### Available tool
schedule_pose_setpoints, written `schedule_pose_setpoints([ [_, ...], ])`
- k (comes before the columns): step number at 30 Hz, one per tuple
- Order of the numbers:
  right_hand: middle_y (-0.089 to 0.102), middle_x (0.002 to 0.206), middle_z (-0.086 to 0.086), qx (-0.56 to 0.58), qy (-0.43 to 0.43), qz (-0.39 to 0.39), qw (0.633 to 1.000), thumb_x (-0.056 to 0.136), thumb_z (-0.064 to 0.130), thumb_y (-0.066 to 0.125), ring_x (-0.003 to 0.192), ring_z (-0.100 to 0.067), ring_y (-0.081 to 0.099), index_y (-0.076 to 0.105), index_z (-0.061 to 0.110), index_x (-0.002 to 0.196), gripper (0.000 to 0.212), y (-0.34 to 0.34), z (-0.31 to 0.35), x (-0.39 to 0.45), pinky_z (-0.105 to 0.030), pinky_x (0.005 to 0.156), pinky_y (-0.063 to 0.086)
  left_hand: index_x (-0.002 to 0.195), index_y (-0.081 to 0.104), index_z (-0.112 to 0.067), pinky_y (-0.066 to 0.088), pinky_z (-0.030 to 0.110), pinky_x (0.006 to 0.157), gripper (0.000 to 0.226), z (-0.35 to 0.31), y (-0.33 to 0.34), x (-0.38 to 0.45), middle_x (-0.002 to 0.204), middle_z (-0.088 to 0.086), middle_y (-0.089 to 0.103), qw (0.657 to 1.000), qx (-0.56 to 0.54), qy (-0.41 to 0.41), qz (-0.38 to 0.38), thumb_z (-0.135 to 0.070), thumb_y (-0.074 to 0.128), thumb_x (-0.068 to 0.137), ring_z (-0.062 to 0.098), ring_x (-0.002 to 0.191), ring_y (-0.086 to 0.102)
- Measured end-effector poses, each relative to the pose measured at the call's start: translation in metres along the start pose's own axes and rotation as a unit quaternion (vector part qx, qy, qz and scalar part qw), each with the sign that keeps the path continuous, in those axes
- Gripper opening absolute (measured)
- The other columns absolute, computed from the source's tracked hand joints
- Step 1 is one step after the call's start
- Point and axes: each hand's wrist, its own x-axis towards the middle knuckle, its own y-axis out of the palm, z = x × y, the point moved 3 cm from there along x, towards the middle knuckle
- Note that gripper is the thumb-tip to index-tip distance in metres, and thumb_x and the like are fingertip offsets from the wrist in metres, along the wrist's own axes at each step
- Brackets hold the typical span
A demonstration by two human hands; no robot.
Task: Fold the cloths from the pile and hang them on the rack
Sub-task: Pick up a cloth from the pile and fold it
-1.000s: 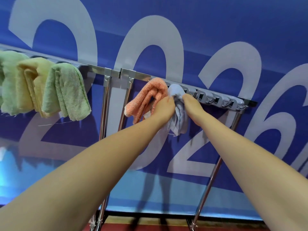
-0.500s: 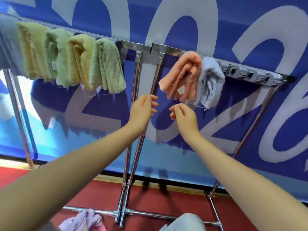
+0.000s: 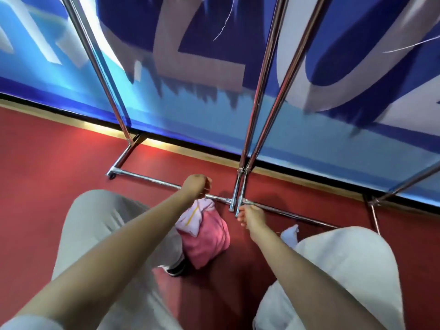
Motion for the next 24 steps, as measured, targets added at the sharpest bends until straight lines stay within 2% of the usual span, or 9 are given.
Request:
schedule_pose_setpoints([
  [5,0.048,0.057,-0.005,-0.069,0.075,0.025,0.994,0.090,-0.002,0.042,0.031,-0.006,0.043,0.053,0.010,0.068,0.027,0.031,-0.052,0.038,-0.012,0.033,0.029,0.083,0.060,-0.009,0.040,0.023,0.051,0.022,0.060,0.002,0.061,0.082,0.015,0.060,0.995,0.083,-0.055,-0.005,-0.008,0.042,0.097,0.019,0.061,0.052],
  [6,0.050,0.058,-0.006,-0.075,0.084,0.026,0.993,0.089,-0.002,0.044,0.035,-0.008,0.046,0.054,0.010,0.067,0.027,0.038,-0.061,0.049,-0.013,0.035,0.031,0.095,0.063,-0.007,0.046,0.026,0.059,0.019,0.075,-0.001,0.077,0.093,0.017,0.064,0.994,0.081,-0.072,-0.019,-0.012,0.045,0.096,0.022,0.070,0.058],
  [8,0.055,0.060,-0.006,-0.093,0.095,0.034,0.991,0.087,0.002,0.048,0.045,-0.014,0.050,0.057,0.012,0.066,0.025,0.052,-0.076,0.073,-0.018,0.040,0.035,0.114,0.064,-0.007,0.053,0.038,0.083,0.033,0.104,-0.005,0.106,0.116,0.018,0.066,0.987,0.106,-0.106,-0.061,-0.026,0.046,0.093,0.031,0.097,0.064],
  [10,0.055,0.059,-0.003,-0.105,0.099,0.040,0.989,0.089,0.004,0.047,0.048,-0.015,0.050,0.058,0.015,0.066,0.027,0.065,-0.091,0.097,-0.017,0.040,0.035,0.110,0.066,-0.010,0.048,0.040,0.095,0.045,0.129,-0.007,0.125,0.116,0.018,0.066,0.973,0.176,-0.118,-0.088,-0.040,0.039,0.089,0.035,0.106,0.061],
  [12,0.054,0.057,-0.002,-0.111,0.104,0.049,0.987,0.091,0.004,0.046,0.047,-0.013,0.049,0.057,0.016,0.066,0.029,0.076,-0.101,0.116,-0.016,0.038,0.035,0.107,0.067,-0.008,0.044,0.036,0.096,0.044,0.143,-0.005,0.135,0.115,0.019,0.065,0.964,0.220,-0.115,-0.099,-0.037,0.039,0.090,0.036,0.108,0.058],
  [15,0.054,0.058,-0.001,-0.109,0.106,0.062,0.986,0.093,0.007,0.045,0.049,-0.012,0.049,0.056,0.017,0.068,0.030,0.091,-0.113,0.145,-0.014,0.039,0.036,0.122,0.059,0.000,0.039,0.035,0.096,0.043,0.159,-0.008,0.160,0.125,0.025,0.059,0.959,0.226,-0.115,-0.129,-0.031,0.045,0.096,0.037,0.117,0.054],
  [17,0.057,0.066,-0.003,-0.108,0.105,0.071,0.986,0.096,0.014,0.044,0.057,-0.015,0.052,0.056,0.017,0.073,0.026,0.101,-0.117,0.163,-0.023,0.053,0.042,0.121,0.058,-0.002,0.039,0.034,0.093,0.050,0.165,-0.011,0.177,0.124,0.022,0.060,0.960,0.217,-0.096,-0.151,-0.042,0.046,0.093,0.036,0.117,0.054],
  [20,0.059,0.086,-0.008,-0.110,0.076,0.073,0.988,0.097,0.022,0.045,0.082,-0.023,0.054,0.061,0.007,0.099,0.022,0.115,-0.112,0.196,-0.042,0.077,0.049,0.119,0.058,-0.004,0.037,0.030,0.086,0.042,0.168,-0.006,0.206,0.120,0.018,0.063,0.966,0.203,-0.066,-0.148,-0.038,0.051,0.096,0.034,0.116,0.056],
  [24,0.060,0.109,-0.007,-0.115,0.045,0.092,0.988,0.097,0.028,0.049,0.105,-0.025,0.057,0.054,0.009,0.128,0.037,0.140,-0.091,0.233,-0.045,0.097,0.048,0.137,0.044,-0.002,0.034,0.034,0.103,0.048,0.173,0.003,0.242,0.137,0.021,0.053,0.965,0.230,-0.078,-0.103,-0.029,0.050,0.098,0.033,0.130,0.047],
])
